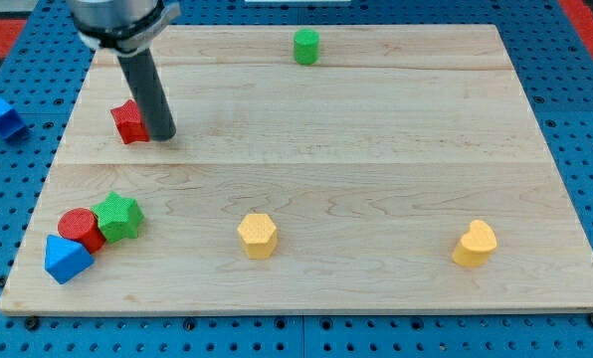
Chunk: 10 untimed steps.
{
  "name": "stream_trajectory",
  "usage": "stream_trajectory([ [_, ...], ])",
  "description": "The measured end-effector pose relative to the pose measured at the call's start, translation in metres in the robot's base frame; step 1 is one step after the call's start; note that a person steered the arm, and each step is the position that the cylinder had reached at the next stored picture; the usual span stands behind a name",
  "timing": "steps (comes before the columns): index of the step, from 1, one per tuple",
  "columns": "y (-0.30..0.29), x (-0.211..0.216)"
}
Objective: Move the red star into the green star and red circle
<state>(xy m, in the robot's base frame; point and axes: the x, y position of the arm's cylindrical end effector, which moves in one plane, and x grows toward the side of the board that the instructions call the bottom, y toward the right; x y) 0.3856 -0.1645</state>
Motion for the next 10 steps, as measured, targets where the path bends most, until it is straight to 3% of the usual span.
stream_trajectory([
  [2, -0.062, -0.03],
  [4, -0.035, -0.013],
  [5, -0.057, -0.075],
  [6, -0.096, -0.059],
  [8, -0.06, 0.036],
  [9, -0.04, 0.052],
  [10, -0.041, 0.011],
])
